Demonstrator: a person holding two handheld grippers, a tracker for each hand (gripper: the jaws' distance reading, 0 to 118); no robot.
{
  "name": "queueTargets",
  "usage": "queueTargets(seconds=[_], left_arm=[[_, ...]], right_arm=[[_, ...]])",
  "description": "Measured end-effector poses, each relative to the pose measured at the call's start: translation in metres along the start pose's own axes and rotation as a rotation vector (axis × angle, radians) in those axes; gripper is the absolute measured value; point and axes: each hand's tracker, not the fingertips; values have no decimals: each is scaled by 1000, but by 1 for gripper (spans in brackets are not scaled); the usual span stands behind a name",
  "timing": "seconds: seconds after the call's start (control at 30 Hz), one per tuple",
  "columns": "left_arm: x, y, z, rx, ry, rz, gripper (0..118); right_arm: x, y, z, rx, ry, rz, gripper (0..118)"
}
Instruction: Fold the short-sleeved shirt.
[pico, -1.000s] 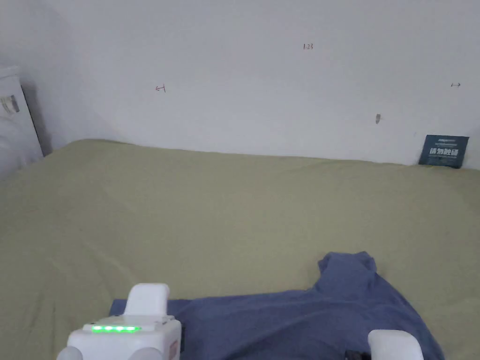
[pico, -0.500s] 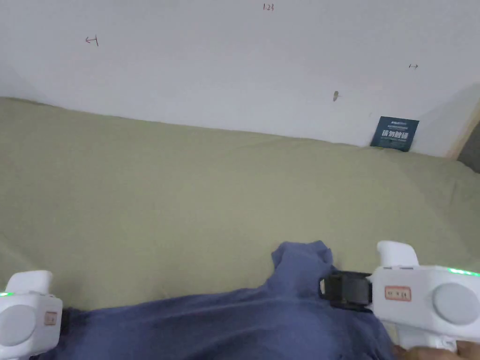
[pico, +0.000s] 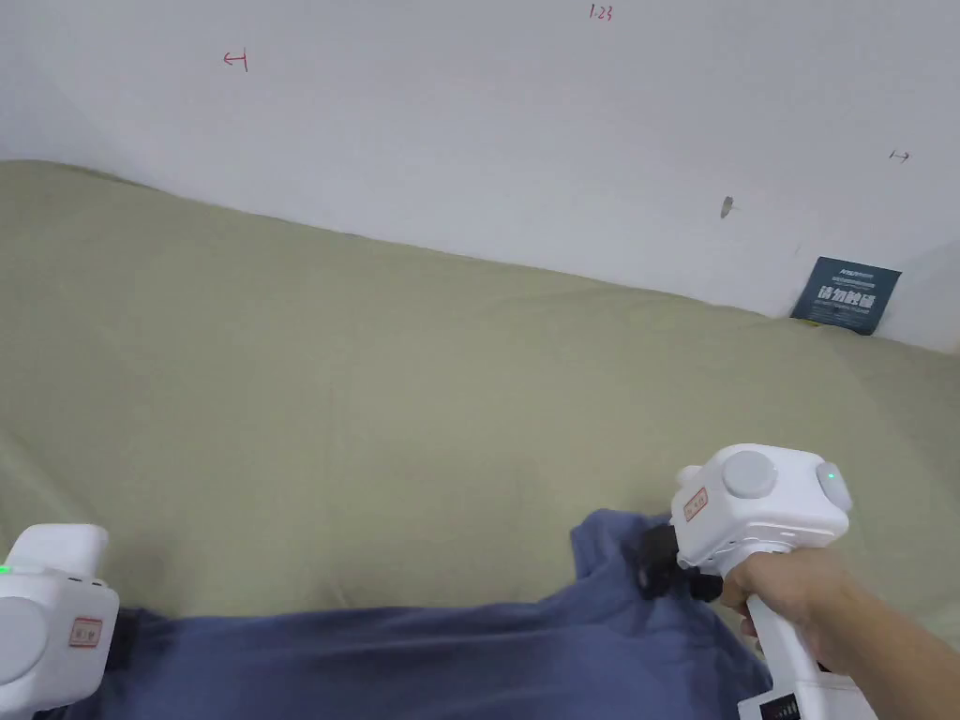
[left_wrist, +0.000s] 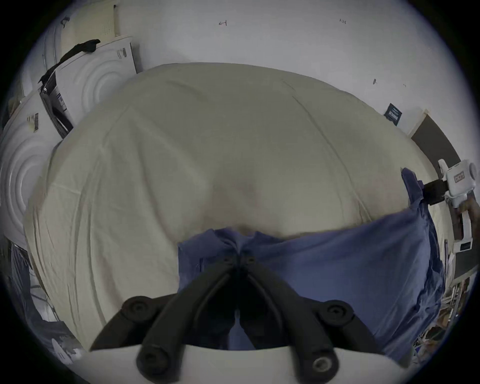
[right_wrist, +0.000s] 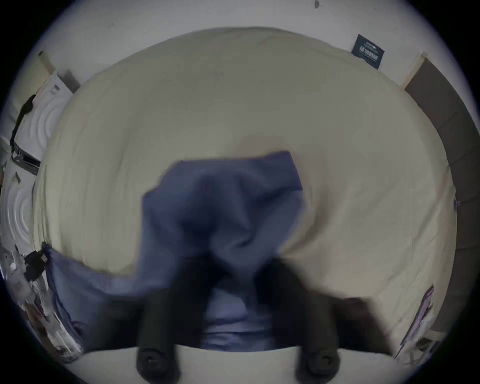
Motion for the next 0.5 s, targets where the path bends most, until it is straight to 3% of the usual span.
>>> queueTargets(seconds=[0.23, 0.3, 0.43, 0.5], left_arm=[[-5, 11, 22, 32, -47, -37, 0], [-7, 16, 40, 64, -64, -50, 0], [-4, 18, 84, 144, -92, -140, 0], [-7, 10, 105, 162, -100, -157, 0]], right_arm=[[-17, -27, 66, 187, 17, 98, 1], [-22, -40, 100, 242, 60, 134, 1], [-36, -82, 163, 349, 57, 229, 1], [-35, -109, 189, 390, 80, 231, 1]])
